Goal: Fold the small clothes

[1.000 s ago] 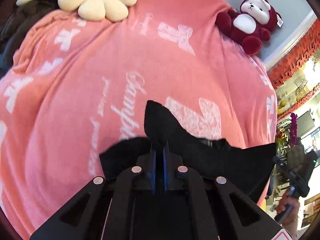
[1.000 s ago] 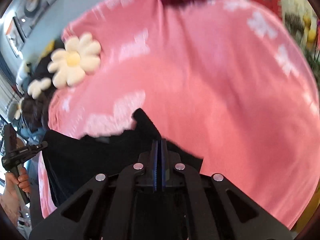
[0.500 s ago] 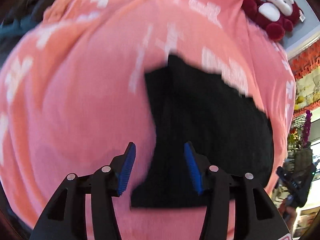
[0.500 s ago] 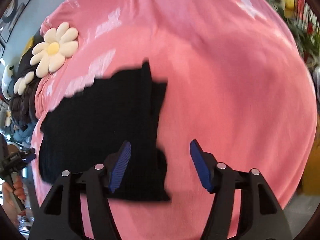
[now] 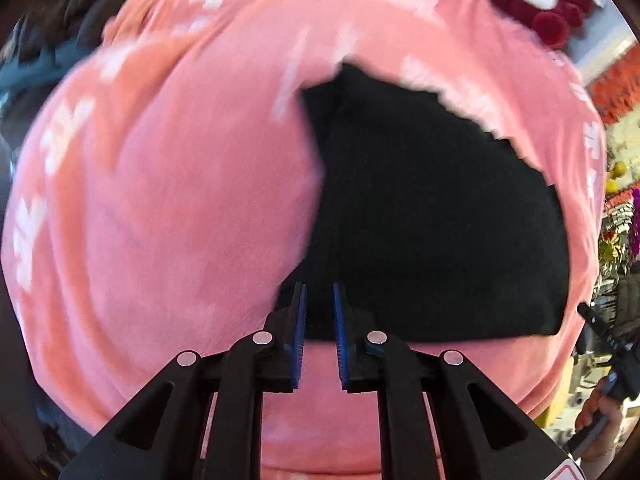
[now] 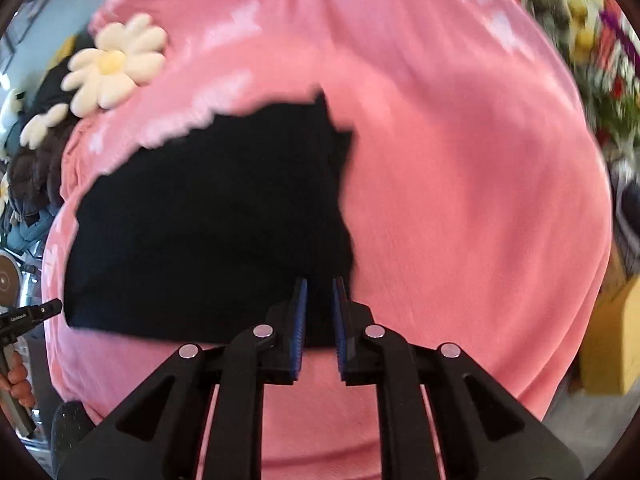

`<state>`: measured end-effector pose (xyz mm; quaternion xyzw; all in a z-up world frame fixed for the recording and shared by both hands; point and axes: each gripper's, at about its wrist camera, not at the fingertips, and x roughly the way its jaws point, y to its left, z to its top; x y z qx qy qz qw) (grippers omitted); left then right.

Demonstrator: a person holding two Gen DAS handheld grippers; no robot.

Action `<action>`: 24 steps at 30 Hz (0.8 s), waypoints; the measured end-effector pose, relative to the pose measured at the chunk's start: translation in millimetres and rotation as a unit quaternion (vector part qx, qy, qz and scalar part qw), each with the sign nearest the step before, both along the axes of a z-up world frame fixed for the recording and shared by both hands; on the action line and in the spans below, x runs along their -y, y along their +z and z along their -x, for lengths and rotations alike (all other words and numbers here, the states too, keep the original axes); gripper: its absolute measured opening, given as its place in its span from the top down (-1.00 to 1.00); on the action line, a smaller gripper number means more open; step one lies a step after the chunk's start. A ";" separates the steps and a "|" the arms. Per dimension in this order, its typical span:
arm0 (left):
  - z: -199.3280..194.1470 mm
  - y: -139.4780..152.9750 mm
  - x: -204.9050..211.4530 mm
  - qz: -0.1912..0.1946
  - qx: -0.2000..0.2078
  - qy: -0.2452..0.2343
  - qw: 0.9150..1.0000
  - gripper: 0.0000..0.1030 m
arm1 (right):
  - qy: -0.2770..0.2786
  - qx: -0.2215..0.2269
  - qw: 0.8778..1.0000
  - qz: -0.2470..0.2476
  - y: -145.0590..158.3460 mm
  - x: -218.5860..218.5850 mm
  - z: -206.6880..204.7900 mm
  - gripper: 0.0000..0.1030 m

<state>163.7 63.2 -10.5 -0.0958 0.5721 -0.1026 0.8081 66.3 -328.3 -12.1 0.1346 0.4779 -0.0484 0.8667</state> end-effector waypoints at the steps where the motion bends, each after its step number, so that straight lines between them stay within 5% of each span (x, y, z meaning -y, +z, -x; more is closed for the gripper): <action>1: -4.5 4.8 13.0 -0.006 0.008 -0.014 1.000 0.71 | 0.013 -0.007 1.000 0.004 -7.8 -6.9 -10.7 0.78; 4: -12.0 -0.3 42.3 -0.033 0.014 -0.048 0.998 0.64 | 0.024 -0.098 0.995 0.015 -65.4 -7.0 -32.2 0.82; 7: -17.8 -22.1 53.0 -0.052 -0.017 -0.054 0.997 0.64 | -0.001 -0.072 0.997 -0.022 -45.4 -1.0 -27.7 0.73; 10: -17.8 -32.9 56.6 -0.060 -0.026 -0.054 0.996 0.64 | 0.010 -0.031 0.999 -0.004 -16.7 -7.9 -36.3 0.73; 12: -17.4 -32.5 60.7 -0.069 -0.022 -0.058 0.996 0.64 | 0.012 -0.038 0.999 0.012 -22.3 -7.9 -53.7 0.73; 14: -18.2 -32.6 63.1 -0.072 -0.022 -0.059 0.995 0.63 | 0.010 -0.103 0.994 0.022 -52.6 -3.9 -76.2 0.75; 20: -19.9 -37.8 61.0 -0.066 -0.023 -0.064 0.996 0.60 | 0.000 -0.040 0.999 0.012 -17.3 -11.0 -87.2 0.73; 24: -16.4 -37.3 63.0 -0.072 -0.018 -0.068 0.995 0.59 | 0.001 -0.071 0.997 0.023 -50.0 -9.3 -103.2 0.71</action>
